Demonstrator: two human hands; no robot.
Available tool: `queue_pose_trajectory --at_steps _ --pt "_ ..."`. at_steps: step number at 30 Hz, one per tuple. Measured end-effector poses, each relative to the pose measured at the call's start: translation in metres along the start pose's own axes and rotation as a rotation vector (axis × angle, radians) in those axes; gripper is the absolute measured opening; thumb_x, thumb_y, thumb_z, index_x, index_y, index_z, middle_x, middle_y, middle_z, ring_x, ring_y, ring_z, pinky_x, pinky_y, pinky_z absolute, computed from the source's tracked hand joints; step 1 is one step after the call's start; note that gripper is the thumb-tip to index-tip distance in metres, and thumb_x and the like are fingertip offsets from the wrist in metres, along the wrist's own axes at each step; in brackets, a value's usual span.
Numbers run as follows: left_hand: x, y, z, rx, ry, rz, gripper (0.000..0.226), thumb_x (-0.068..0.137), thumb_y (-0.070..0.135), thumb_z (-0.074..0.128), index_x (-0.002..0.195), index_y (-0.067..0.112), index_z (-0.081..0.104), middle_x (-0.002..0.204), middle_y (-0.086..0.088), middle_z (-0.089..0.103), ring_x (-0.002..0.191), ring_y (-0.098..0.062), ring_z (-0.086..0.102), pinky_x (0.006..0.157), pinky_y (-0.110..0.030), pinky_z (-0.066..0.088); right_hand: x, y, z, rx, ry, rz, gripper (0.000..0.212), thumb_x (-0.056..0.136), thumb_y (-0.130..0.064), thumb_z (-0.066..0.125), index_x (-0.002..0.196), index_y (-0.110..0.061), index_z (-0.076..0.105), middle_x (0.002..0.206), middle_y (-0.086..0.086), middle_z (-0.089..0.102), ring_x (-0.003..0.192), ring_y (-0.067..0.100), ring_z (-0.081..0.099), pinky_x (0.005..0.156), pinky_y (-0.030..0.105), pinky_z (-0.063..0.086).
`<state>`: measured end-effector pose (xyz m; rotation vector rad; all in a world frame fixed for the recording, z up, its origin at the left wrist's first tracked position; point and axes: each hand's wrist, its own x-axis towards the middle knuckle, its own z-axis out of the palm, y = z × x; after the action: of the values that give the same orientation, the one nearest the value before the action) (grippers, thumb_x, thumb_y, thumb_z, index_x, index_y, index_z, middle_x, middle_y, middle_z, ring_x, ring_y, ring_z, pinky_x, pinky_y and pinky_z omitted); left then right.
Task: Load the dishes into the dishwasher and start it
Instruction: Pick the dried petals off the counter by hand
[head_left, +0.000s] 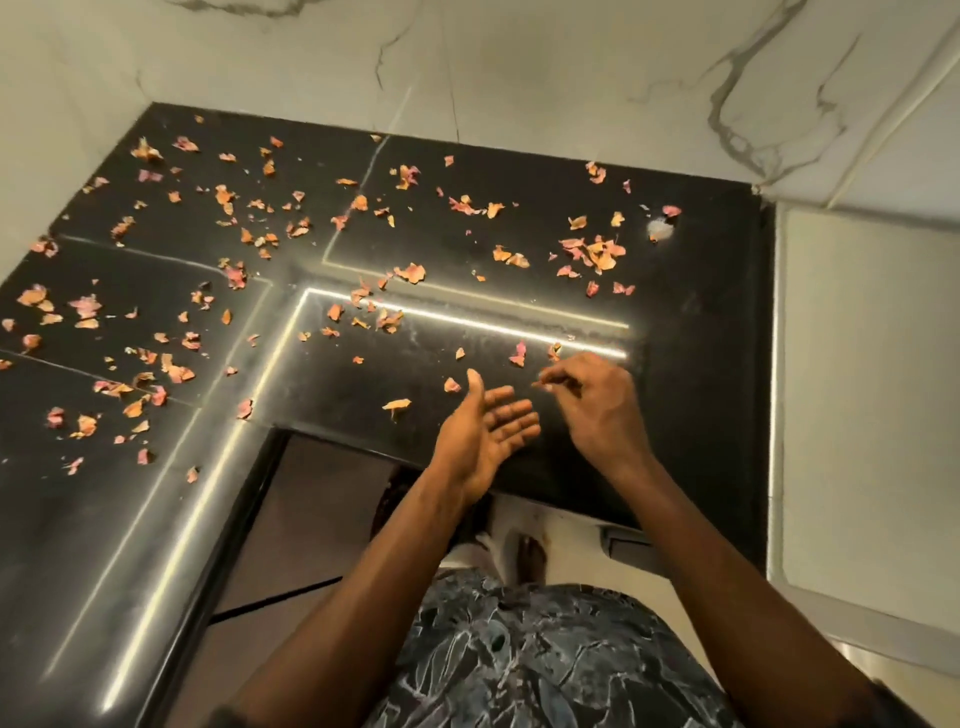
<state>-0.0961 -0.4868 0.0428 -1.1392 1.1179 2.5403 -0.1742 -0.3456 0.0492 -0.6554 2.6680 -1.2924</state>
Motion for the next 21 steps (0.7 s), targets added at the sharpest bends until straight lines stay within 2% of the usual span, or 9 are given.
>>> queue_pose_trajectory --at_steps 3,5,9,11,13,15,17,19,21 --pt "0.018 0.008 0.016 -0.047 -0.089 -0.091 0.066 0.101 0.062 0.029 0.111 0.007 0.064 0.078 -0.006 0.072 0.073 -0.016 0.071 0.067 -0.029 0.057 -0.007 -0.028 0.001 0.022 -0.155 -0.103 0.025 0.087 -0.005 0.067 0.106 -0.018 0.076 0.101 -0.006 0.072 0.091 0.005 0.065 0.082 0.017 0.050" --pt "0.026 0.013 0.023 -0.057 -0.085 -0.110 0.054 0.104 0.054 0.035 0.100 0.010 0.066 0.071 -0.003 0.069 0.063 -0.011 0.067 0.059 -0.024 0.055 0.004 -0.027 -0.006 0.004 -0.128 -0.116 0.025 0.089 -0.006 0.066 0.110 -0.015 0.075 0.104 -0.004 0.072 0.094 0.008 0.065 0.085 0.020 0.050" --pt "0.046 0.035 0.018 -0.003 -0.017 -0.134 0.033 0.105 0.033 0.046 0.085 0.011 0.060 0.065 -0.003 0.062 0.052 -0.008 0.050 0.046 -0.016 0.042 0.047 0.001 -0.010 -0.171 0.031 0.122 0.023 0.091 -0.011 0.068 0.113 -0.014 0.073 0.110 0.003 0.071 0.100 0.018 0.065 0.092 0.032 0.052" --pt "0.054 0.049 0.010 -0.043 0.025 -0.129 0.034 0.105 0.031 0.047 0.079 0.010 0.057 0.059 -0.002 0.059 0.046 -0.007 0.047 0.041 -0.015 0.037 0.061 0.013 -0.001 -0.271 -0.049 0.247 0.029 0.090 -0.014 0.070 0.119 -0.014 0.070 0.117 0.007 0.067 0.108 0.024 0.062 0.097 0.037 0.050" --pt "0.062 0.064 0.002 -0.073 0.058 -0.101 0.035 0.104 0.032 0.049 0.077 0.010 0.056 0.060 -0.003 0.059 0.045 -0.007 0.048 0.040 -0.017 0.036 0.066 0.016 0.014 -0.385 -0.162 0.260 0.034 0.089 -0.018 0.074 0.122 -0.014 0.066 0.122 0.008 0.061 0.113 0.026 0.057 0.096 0.037 0.046" --pt "0.068 0.076 -0.006 -0.088 0.075 -0.079 0.036 0.103 0.033 0.051 0.076 0.010 0.058 0.061 -0.003 0.060 0.046 -0.008 0.049 0.042 -0.018 0.038 0.065 0.014 0.028 -0.461 -0.181 0.189 0.029 0.087 -0.014 0.075 0.114 -0.011 0.067 0.117 0.009 0.058 0.107 0.027 0.055 0.091 0.039 0.050" --pt "0.075 0.090 -0.015 -0.111 0.069 -0.071 0.035 0.103 0.032 0.050 0.078 0.010 0.058 0.063 -0.004 0.060 0.049 -0.009 0.050 0.043 -0.018 0.041 0.065 0.012 0.039 -0.473 -0.152 0.096 0.011 0.086 -0.001 0.066 0.095 -0.006 0.066 0.102 0.010 0.058 0.092 0.028 0.057 0.078 0.048 0.053" --pt "0.082 0.099 -0.021 -0.117 0.030 -0.073 0.034 0.104 0.032 0.049 0.080 0.010 0.059 0.066 -0.004 0.060 0.052 -0.009 0.052 0.045 -0.018 0.044 0.066 0.011 0.045 -0.467 -0.107 0.067 0.015 0.082 0.005 0.054 0.083 -0.005 0.064 0.088 0.011 0.059 0.080 0.029 0.057 0.067 0.051 0.051" --pt "0.087 0.105 -0.023 -0.091 -0.009 -0.081 0.033 0.104 0.031 0.048 0.082 0.010 0.060 0.069 -0.005 0.061 0.056 -0.010 0.054 0.048 -0.019 0.046 0.069 0.008 0.046 -0.404 -0.062 0.128 0.020 0.081 0.007 0.055 0.081 -0.007 0.070 0.085 0.008 0.064 0.080 0.026 0.061 0.070 0.049 0.054"
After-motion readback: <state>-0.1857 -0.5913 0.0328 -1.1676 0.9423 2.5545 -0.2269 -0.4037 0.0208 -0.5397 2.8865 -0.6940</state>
